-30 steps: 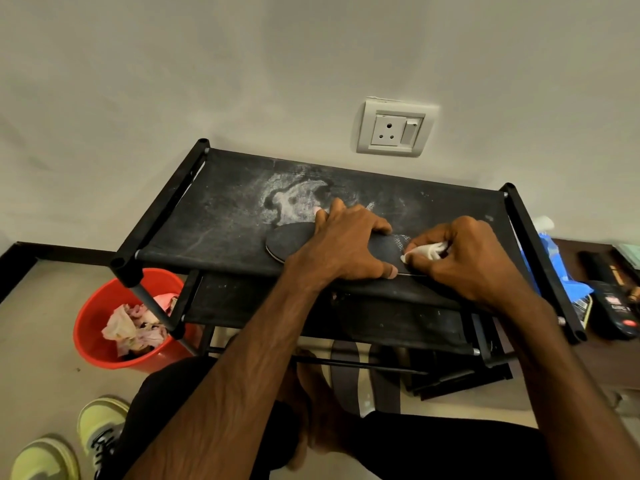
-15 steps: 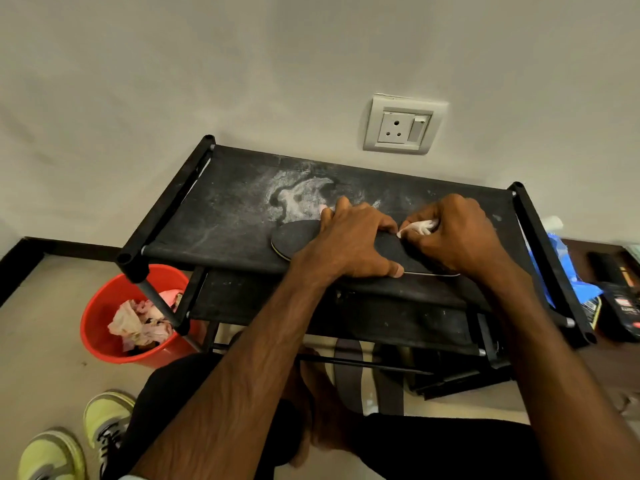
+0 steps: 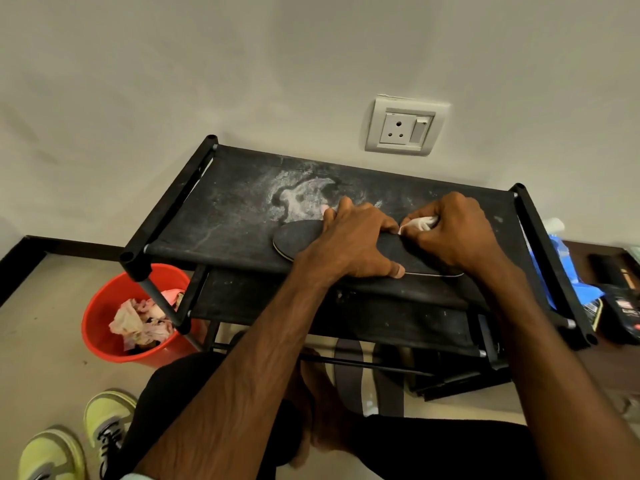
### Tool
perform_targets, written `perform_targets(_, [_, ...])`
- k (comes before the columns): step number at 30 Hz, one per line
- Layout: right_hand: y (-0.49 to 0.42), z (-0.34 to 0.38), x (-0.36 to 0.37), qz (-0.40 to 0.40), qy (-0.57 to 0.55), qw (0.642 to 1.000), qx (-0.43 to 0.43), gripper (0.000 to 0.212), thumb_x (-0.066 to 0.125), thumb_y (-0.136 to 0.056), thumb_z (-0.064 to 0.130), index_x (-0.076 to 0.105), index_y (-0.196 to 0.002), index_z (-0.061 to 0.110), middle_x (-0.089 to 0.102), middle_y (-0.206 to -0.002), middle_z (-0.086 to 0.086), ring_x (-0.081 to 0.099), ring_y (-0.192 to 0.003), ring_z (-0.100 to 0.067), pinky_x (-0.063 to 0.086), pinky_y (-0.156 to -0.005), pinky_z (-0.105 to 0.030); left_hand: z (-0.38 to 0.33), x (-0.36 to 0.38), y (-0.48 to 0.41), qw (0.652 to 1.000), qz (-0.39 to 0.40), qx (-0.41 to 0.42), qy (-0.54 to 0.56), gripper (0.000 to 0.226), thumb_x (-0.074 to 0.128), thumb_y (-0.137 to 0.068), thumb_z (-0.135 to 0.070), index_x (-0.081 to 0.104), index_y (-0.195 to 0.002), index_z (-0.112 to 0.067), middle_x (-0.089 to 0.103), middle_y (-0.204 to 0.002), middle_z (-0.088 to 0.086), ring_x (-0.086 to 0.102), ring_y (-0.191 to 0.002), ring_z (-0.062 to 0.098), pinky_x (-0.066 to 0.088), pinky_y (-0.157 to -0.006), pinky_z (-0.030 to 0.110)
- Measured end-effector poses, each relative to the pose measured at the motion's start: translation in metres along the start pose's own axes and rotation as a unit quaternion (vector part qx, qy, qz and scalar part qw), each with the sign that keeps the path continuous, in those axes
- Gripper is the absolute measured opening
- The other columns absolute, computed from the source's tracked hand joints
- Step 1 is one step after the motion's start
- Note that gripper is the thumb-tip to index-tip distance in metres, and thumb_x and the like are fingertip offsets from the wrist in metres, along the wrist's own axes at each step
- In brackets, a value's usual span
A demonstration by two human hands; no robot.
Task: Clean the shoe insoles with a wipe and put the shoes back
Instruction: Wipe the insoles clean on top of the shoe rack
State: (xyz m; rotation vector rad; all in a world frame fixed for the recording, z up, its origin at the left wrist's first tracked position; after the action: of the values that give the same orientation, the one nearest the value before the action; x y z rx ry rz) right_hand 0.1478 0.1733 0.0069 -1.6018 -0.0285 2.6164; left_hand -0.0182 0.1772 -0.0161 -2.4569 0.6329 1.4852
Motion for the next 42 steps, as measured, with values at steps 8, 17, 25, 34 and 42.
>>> perform_targets(8, [0.018,-0.004,-0.008,0.115,-0.030,0.989,-0.087,0.014,0.081,-0.077,0.023,0.081,-0.073,0.036,0.074,-0.070,0.022,0.069,-0.064,0.002,0.055,-0.056,-0.019,0.001,0.001,-0.002,1.000,-0.011,0.002,0.007,0.074,0.081,-0.067,-0.063,0.059,-0.134,-0.040,0.054,-0.135,-0.008,0.033,-0.127,0.025,0.025,-0.103,0.046])
perform_targets(17, [-0.009,-0.006,-0.004,-0.016,0.011,1.000,-0.018,0.010,0.079,-0.081,0.032,0.083,-0.090,0.032,0.078,-0.086,0.001,0.071,-0.082,-0.020,0.061,-0.078,-0.043,0.001,0.000,0.001,1.000,0.005,-0.017,0.019,0.075,0.080,-0.070,-0.062,0.056,-0.138,-0.042,0.052,-0.139,-0.007,0.030,-0.133,0.027,0.019,-0.115,0.054])
perform_targets(25, [0.015,-0.023,-0.041,-0.035,-0.060,0.996,-0.056,0.005,0.084,-0.079,0.027,0.082,-0.079,0.032,0.074,-0.068,0.010,0.065,-0.063,-0.001,0.051,-0.060,-0.021,-0.001,0.000,0.000,1.000,-0.005,-0.012,0.023,0.071,0.082,-0.068,-0.061,0.059,-0.133,-0.042,0.053,-0.136,-0.009,0.032,-0.130,0.025,0.021,-0.109,0.049])
perform_targets(34, [0.020,-0.016,-0.019,0.082,-0.008,0.996,-0.028,0.007,0.085,-0.073,0.031,0.081,-0.076,0.037,0.076,-0.073,0.014,0.071,-0.072,-0.007,0.063,-0.072,-0.039,-0.001,-0.002,0.001,1.000,0.001,-0.012,0.017,0.071,0.082,-0.070,-0.059,0.059,-0.135,-0.041,0.052,-0.138,-0.009,0.032,-0.131,0.026,0.022,-0.110,0.049])
perform_targets(42, [0.003,-0.008,-0.017,0.048,0.044,0.998,-0.015,0.005,0.082,-0.079,0.029,0.081,-0.081,0.033,0.078,-0.083,0.001,0.070,-0.078,-0.020,0.060,-0.074,-0.042,-0.003,-0.002,0.001,1.000,0.010,-0.016,0.010,0.073,0.081,-0.070,-0.060,0.057,-0.137,-0.042,0.049,-0.143,-0.008,0.030,-0.133,0.025,0.021,-0.110,0.048])
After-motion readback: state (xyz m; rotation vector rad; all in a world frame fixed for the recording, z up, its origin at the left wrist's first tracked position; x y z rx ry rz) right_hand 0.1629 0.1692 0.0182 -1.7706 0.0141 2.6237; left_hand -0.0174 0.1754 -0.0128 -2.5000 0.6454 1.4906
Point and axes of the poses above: each hand's wrist, its own y-axis away from the middle knuckle, its own x-axis out of the palm, z = x × y, the point moved 3 cm from there along -y, towards the middle knuckle
